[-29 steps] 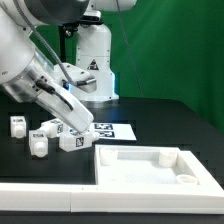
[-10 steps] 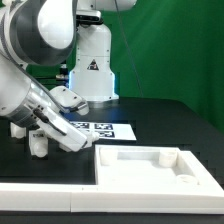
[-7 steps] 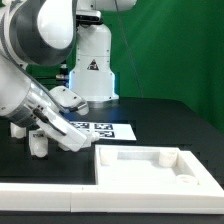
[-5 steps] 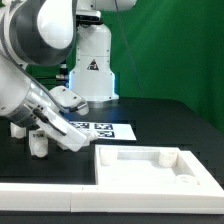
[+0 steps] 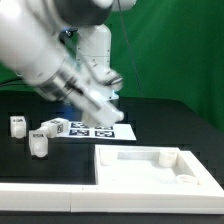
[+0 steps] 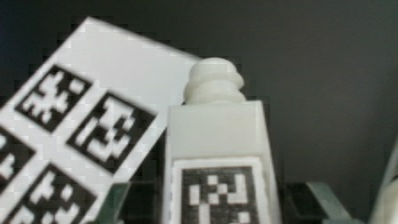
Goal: Assemble one leg
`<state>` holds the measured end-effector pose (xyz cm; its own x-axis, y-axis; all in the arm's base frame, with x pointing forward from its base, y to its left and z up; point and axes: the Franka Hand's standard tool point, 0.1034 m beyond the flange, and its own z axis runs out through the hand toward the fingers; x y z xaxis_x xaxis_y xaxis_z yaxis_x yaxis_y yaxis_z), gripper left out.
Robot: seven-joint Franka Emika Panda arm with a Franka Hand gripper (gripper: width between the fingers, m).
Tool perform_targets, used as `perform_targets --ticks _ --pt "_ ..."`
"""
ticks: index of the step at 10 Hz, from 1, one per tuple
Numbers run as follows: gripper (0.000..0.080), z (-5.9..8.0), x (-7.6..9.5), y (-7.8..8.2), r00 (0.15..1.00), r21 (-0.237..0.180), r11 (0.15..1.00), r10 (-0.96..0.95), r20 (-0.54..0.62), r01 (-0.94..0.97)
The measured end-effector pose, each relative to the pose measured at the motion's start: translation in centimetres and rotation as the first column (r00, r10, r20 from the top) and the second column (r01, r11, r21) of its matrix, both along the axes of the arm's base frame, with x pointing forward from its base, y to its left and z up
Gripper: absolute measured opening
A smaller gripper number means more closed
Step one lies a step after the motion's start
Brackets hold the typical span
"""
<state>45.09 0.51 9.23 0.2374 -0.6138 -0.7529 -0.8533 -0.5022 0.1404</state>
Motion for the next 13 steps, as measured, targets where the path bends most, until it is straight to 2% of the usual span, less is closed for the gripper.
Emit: perform_targets --ticks 1,2,5,6,7,9,10,11,13 --pt "0.0282 -0.2 0.4 -0.3 1.0 -0.017 1.0 -0.002 0.018 0.002" --pt "0.0282 -0.6 1.0 -0.4 0.997 -0.071 0.997 0.004 0.071 0.001" --pt "0.0284 0.1 2.2 0.8 0.978 -0.21 0.977 0.066 0.196 -0.023" --pt "0.0284 1.7 3.8 1.4 0.962 -0.28 0.959 0.126 0.244 -0.055" --pt "0.0284 3.8 6.2 2.1 0.934 -0.301 0.952 0.149 0.324 -0.048" --pt "0.0284 5.4 10.3 1.4 0.864 -0.396 0.917 0.233 0.447 -0.042" --pt "0.0284 5.2 10.5 2.1 0.841 -0.437 0.9 0.237 0.486 -0.001" --pt "0.0284 5.0 10.3 2.8 0.822 -0.461 0.887 0.253 0.51 0.013" --pt "0.0284 4.8 11.2 3.7 0.778 -0.505 0.861 0.274 0.566 0.064"
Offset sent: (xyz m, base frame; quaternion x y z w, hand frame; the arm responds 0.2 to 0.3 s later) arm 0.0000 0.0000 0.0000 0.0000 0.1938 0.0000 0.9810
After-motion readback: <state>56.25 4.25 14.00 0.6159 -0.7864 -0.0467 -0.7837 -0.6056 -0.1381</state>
